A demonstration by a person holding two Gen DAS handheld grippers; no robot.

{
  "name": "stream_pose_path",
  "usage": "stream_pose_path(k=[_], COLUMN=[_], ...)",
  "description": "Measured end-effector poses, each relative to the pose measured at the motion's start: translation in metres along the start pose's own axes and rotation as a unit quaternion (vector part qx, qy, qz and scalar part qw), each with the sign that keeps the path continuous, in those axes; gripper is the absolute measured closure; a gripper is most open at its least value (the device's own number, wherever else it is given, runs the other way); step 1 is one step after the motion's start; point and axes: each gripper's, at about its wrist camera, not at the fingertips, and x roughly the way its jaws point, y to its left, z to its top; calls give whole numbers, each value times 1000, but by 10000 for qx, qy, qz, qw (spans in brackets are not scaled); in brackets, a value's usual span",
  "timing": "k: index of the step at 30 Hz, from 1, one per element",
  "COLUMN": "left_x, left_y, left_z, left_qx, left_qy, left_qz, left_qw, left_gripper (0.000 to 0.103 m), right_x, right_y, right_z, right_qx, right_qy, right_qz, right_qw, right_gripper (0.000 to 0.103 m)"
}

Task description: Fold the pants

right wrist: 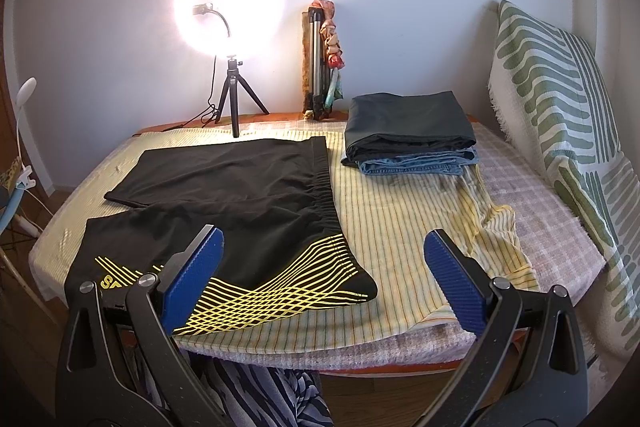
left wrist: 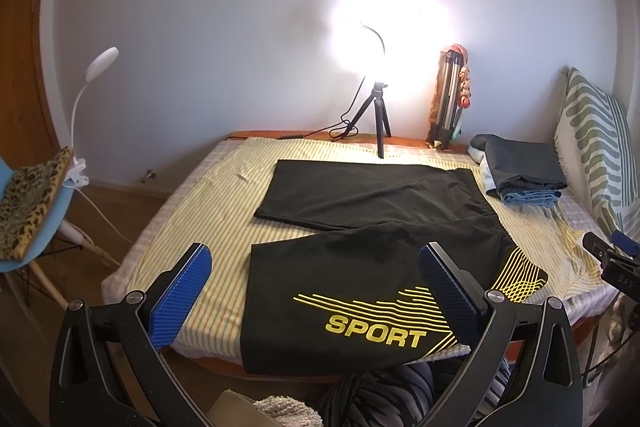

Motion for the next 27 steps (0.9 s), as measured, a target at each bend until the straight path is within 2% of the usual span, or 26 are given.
stream_pose_path(k=[27], left_x=[2], left_y=[-4], left_z=[0], left_qx=[10], left_qy=[14], left_qz=[-20], left_qw=[10000], left_gripper=[0], right_x=[5], right_y=[-1], right_z=[-4], right_qx=[34], right_qy=[57], right_qz=[56], right_qw=[10000], right_gripper=[1])
